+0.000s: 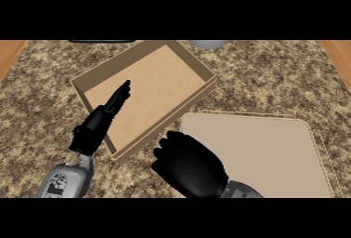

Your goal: Pick the squash from the tray and place it in the cardboard box

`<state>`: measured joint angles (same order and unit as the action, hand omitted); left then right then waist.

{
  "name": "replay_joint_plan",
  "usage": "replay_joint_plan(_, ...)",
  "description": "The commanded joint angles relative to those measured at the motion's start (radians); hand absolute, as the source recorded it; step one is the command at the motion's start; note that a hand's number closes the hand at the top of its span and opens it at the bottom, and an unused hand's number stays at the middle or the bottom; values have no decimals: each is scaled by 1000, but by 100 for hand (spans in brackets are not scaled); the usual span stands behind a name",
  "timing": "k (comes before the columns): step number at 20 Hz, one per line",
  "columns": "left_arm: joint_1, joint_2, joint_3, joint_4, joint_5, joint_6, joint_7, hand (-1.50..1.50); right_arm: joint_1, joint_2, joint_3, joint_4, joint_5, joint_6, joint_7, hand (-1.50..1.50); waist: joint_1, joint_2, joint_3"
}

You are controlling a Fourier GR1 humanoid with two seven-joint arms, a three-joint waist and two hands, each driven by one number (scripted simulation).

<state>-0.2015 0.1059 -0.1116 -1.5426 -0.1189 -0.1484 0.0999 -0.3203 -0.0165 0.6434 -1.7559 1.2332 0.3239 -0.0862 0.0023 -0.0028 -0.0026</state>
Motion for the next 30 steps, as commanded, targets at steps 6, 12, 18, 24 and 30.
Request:
replay_joint_plan(6, 23, -14, -17, 8, -28, 9, -43, 0, -10, 16, -70, -445, -306, 240, 166, 150, -5, -1, 2)
replay_joint_plan(12, 44, 17, 14, -40, 9, -37, -29, 0, -122, 16, -189, -481, -484, 242, 397, 150, 4, 1, 2)
replay_joint_plan(18, -55, -45, 4, 61, -53, 33, -17, 0, -393, 17, -246, -339, -574, 192, 599, 150, 1, 2, 2)
replay_joint_plan(24, 28, -10, 21, -9, -3, -29, -27, 0, -585, 17, -287, -58, -584, 45, 597, 150, 15, 3, 2)
replay_joint_plan(30, 23, -18, 5, 15, -29, -31, -51, 0, -614, 17, -317, 157, -589, -88, 446, 150, 13, 6, 2)
